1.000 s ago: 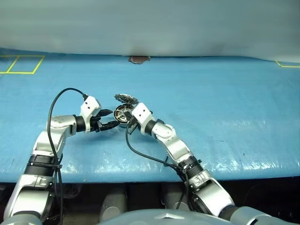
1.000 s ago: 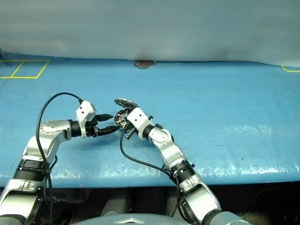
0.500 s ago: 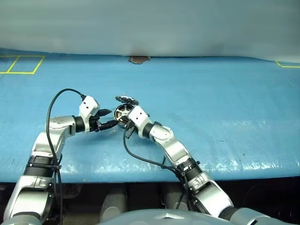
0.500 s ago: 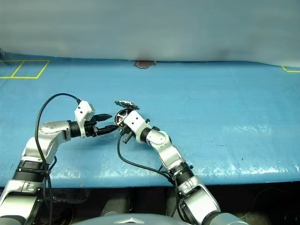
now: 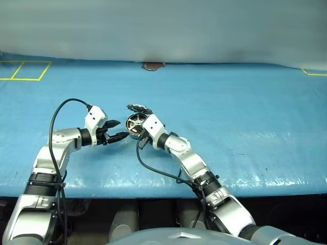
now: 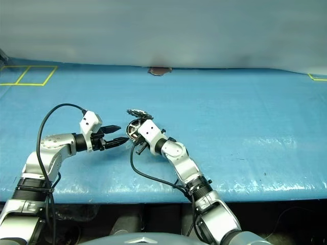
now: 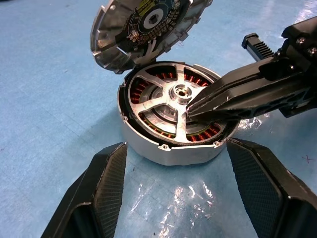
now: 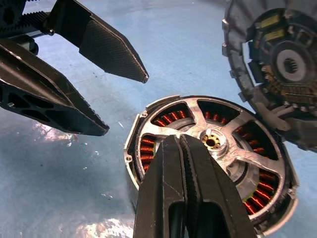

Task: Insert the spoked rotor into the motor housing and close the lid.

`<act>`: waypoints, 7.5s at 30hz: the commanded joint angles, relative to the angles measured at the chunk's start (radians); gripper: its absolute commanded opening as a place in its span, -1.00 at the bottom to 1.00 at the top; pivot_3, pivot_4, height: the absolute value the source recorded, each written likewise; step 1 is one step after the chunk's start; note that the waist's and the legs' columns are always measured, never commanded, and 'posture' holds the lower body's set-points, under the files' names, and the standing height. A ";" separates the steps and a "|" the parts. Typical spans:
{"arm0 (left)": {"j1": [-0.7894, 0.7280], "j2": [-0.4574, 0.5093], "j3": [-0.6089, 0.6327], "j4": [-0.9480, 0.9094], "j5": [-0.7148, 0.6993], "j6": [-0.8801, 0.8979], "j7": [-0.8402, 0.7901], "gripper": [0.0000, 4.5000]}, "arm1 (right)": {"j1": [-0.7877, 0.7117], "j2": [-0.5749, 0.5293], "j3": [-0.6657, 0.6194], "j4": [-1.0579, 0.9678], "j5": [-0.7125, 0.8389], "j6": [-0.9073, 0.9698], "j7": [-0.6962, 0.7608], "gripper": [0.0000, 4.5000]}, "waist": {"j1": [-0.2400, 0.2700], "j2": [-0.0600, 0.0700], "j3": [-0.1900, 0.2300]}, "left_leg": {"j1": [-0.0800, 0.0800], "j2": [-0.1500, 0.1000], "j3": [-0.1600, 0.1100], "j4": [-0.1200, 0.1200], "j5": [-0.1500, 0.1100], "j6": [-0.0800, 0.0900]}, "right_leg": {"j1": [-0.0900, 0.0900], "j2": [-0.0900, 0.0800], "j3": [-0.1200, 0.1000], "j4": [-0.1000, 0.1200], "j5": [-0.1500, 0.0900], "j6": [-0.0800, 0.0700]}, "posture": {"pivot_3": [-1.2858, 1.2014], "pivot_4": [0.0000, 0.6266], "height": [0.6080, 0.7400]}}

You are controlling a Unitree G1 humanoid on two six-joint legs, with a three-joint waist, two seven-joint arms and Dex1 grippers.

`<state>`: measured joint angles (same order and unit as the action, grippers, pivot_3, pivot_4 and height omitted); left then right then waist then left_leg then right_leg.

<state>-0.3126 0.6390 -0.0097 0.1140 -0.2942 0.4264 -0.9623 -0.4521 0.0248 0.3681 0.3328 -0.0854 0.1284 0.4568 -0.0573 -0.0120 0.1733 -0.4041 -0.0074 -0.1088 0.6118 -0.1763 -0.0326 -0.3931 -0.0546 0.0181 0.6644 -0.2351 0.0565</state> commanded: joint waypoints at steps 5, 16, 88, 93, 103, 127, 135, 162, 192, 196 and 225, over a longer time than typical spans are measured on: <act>-0.016 0.014 0.024 -0.005 -0.014 -0.007 -0.015 0.55 | -0.025 0.002 -0.019 -0.062 -0.001 0.015 -0.010 -0.96 | -0.002 0.000 0.000 | -0.007 0.000 -0.001 0.000 0.000 0.000 | -0.007 0.001 -0.001 0.000 0.003 0.005 | 0.03 -0.52 1.00; -0.010 0.041 0.016 0.024 0.015 -0.051 -0.021 0.55 | -0.064 0.010 -0.034 -0.102 0.014 0.010 -0.002 -0.96 | -0.003 0.000 0.000 | -0.008 0.000 -0.001 0.000 0.000 0.000 | -0.007 0.001 -0.001 0.000 0.002 0.004 | 0.03 -0.52 1.00; 0.018 0.027 0.038 0.006 -0.011 -0.064 0.038 0.55 | -0.061 0.054 -0.045 0.227 0.002 -0.010 -0.007 -0.96 | -0.010 0.001 0.000 | 0.005 0.001 -0.001 -0.003 0.000 -0.001 | -0.001 0.001 0.000 0.000 -0.001 -0.002 | 0.03 -0.52 1.00; 0.014 0.023 0.035 0.013 -0.008 -0.069 0.039 0.55 | -0.027 0.043 -0.029 0.112 0.006 -0.003 0.017 -0.96 | -0.009 0.001 0.000 | 0.005 0.001 -0.001 -0.004 0.000 -0.001 | -0.001 0.001 0.000 -0.001 -0.001 -0.002 | 0.03 -0.52 1.00; 0.016 0.003 0.031 0.021 -0.009 -0.093 0.037 0.55 | 0.025 0.001 -0.001 -0.236 0.035 0.088 0.064 -0.96 | -0.008 0.001 0.000 | -0.009 0.001 -0.001 -0.007 0.001 -0.001 | -0.011 0.001 -0.001 0.000 0.002 0.003 | 0.03 -0.52 1.00; 0.105 -0.010 0.207 -0.048 -0.376 0.383 -0.002 0.55 | 0.158 -0.081 -0.018 -0.566 0.115 0.224 0.032 -0.96 | -0.003 0.000 0.000 | -0.012 0.001 -0.001 -0.006 0.001 -0.002 | -0.014 0.001 -0.001 -0.001 0.002 0.003 | 0.03 -0.52 1.00; 0.095 0.024 0.157 -0.138 -0.166 -0.083 -0.064 0.55 | 0.182 -0.128 -0.041 -0.618 0.108 0.212 0.011 -0.96 | 0.011 0.000 0.000 | -0.012 0.001 0.000 -0.007 0.002 -0.003 | -0.015 -0.001 -0.001 -0.001 -0.001 -0.003 | 0.03 -0.52 1.00; -0.324 0.346 -0.260 0.270 0.485 -1.016 -0.297 0.55 | 0.231 -0.205 -0.137 -0.749 0.134 0.248 -0.065 -0.96 | 0.012 0.000 0.001 | -0.014 0.001 0.003 -0.007 0.001 -0.001 | -0.016 0.001 0.000 -0.002 0.002 0.004 | 0.03 -0.52 1.00; -0.088 0.301 -0.062 0.053 0.168 -0.424 -0.222 0.55 | 0.195 -0.218 -0.154 -0.679 0.120 0.213 -0.098 -0.96 | -0.006 0.000 0.001 | -0.013 0.001 0.002 0.000 0.001 -0.001 | -0.015 0.001 0.000 0.003 0.003 0.005 | 0.03 -0.52 1.00; 0.028 0.279 -0.002 -0.024 0.131 -0.302 -0.146 0.55 | 0.165 -0.209 -0.177 -0.628 0.139 0.198 -0.095 -0.96 | -0.009 0.000 0.001 | -0.012 0.002 0.002 0.000 0.001 -0.001 | -0.014 0.002 0.001 0.005 0.003 0.004 | 0.03 -0.52 1.00; 0.272 0.158 0.019 -0.173 0.111 -0.182 0.004 0.55 | -0.310 0.006 -0.091 0.167 0.109 -0.082 0.084 -0.96 | -0.009 0.000 0.001 | -0.011 0.003 0.002 -0.001 0.001 -0.002 | -0.015 0.003 0.001 0.005 0.004 0.002 | 0.03 -0.52 1.00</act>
<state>-0.0451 0.7976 -0.0096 -0.0184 -0.1725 0.2525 -0.9625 -0.7437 0.0190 0.2771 0.5068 0.0237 0.0694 0.5337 -0.0663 -0.0116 0.1744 -0.4147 -0.0046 -0.1065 0.6104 -0.1751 -0.0341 -0.4081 -0.0517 0.0190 0.6696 -0.2314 0.0584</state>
